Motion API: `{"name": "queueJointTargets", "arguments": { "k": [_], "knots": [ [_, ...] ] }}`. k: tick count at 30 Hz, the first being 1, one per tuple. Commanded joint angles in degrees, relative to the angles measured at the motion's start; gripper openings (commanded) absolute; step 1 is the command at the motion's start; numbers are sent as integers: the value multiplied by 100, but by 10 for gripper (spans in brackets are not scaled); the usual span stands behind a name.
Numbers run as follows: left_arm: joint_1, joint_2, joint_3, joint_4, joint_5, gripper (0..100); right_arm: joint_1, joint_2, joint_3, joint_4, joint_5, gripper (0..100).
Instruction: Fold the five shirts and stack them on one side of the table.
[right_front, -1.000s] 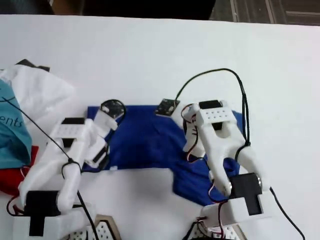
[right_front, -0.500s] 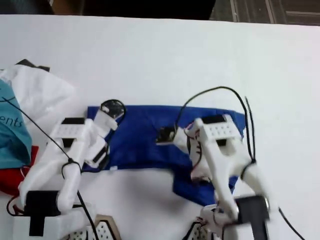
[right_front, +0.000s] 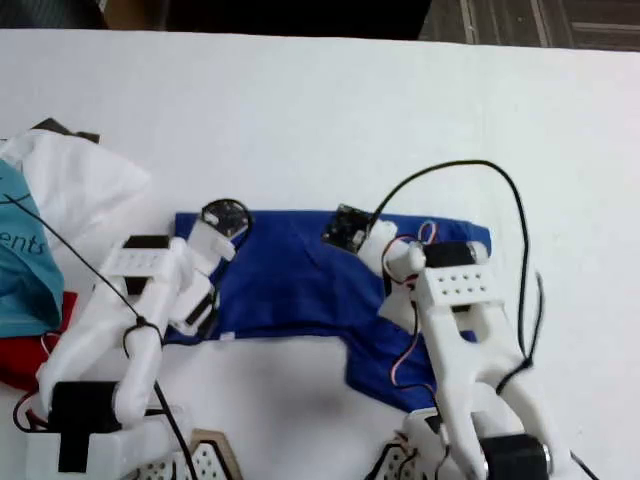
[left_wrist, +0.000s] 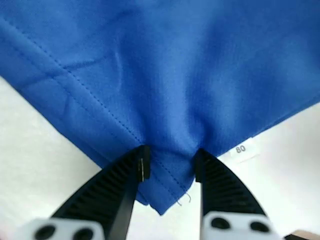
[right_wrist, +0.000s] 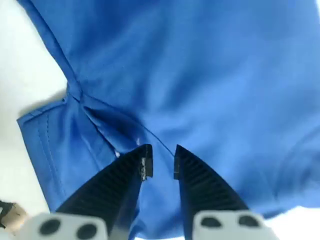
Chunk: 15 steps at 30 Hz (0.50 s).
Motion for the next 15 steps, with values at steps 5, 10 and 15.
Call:
{"name": "queueJointTargets", "arguments": {
  "k": [5, 10, 15],
  "knots": [
    [-44, -9, -4, -369, 0, 161, -110, 1191, -62, -312, 0, 94],
    [-44, -9, -4, -369, 0, 161, -215, 1138, -35, 338, 343, 89],
    [-44, -9, -4, -369, -9, 161, -488, 620, -18, 1279, 774, 45]
  ]
}}
